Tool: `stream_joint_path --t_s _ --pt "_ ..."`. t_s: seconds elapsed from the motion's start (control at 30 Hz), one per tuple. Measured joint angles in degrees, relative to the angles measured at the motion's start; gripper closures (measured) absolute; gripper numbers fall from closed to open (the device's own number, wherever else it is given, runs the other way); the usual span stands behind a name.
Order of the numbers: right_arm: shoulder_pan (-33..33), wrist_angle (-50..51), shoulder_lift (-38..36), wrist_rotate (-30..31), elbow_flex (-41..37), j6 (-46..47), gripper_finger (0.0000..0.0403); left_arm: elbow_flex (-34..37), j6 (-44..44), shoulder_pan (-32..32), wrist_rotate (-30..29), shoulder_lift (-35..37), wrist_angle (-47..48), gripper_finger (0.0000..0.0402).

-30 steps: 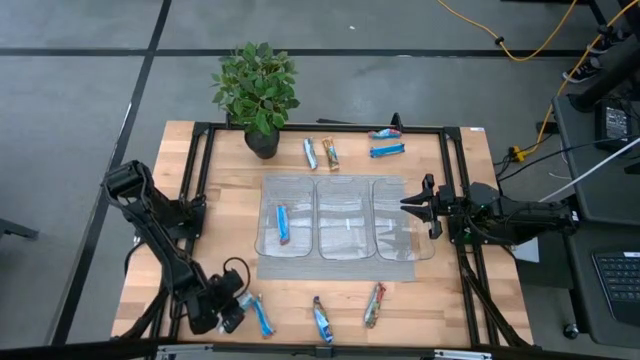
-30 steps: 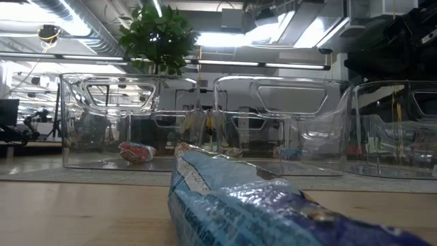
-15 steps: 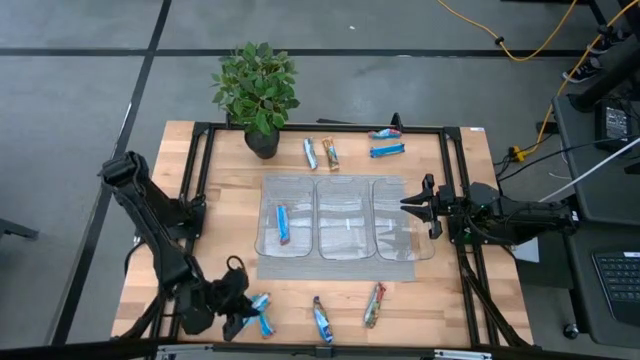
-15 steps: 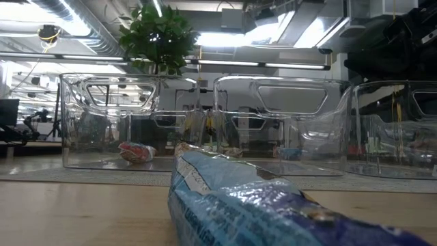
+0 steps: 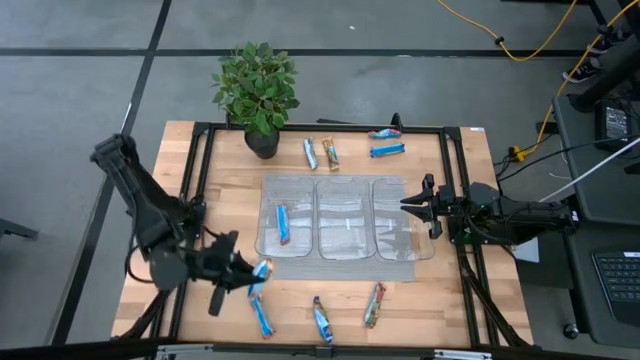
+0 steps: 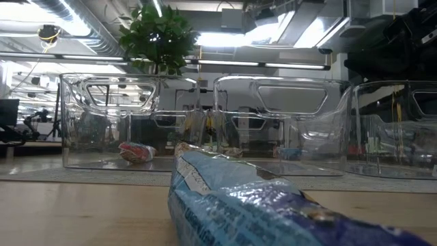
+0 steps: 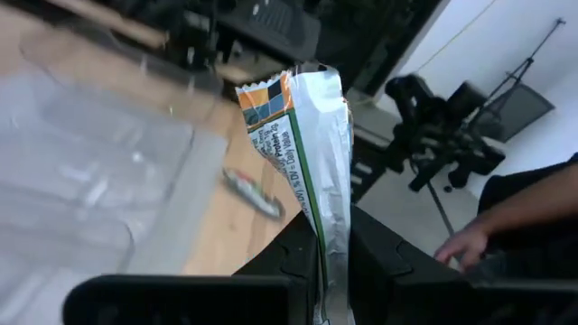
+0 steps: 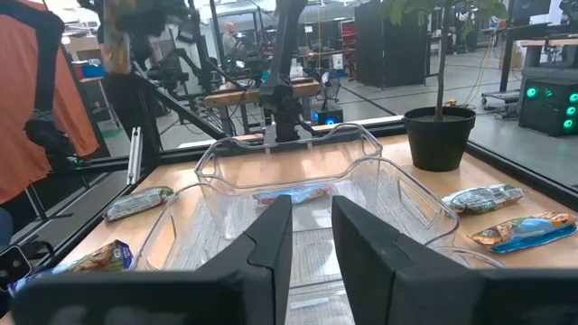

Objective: Pick and place Granola Bars by type
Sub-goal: Put the yellow granola bar into the middle transparent bin

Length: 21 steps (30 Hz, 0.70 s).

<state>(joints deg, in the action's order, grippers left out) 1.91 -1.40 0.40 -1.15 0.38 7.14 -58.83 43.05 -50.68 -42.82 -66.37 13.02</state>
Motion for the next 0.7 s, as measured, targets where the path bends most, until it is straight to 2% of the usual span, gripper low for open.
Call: stream_joint_path --t_s 0.2,0.43,0.7 --pt "0.00 0.01 0.00 0.00 -0.02 -0.02 0.0318 0.00 -7.27 3.32 1.22 4.62 0.02 0.0369" --pt "-0.02 -0.01 0.00 0.02 -0.02 0.04 0.0318 0.00 -12.28 8.37 5.64 7.27 0.02 0.0369" --pt "-0.02 0.00 0.00 0.01 -0.01 -0.03 0.0318 0.00 -15.11 17.20 14.15 7.39 0.04 0.0369"
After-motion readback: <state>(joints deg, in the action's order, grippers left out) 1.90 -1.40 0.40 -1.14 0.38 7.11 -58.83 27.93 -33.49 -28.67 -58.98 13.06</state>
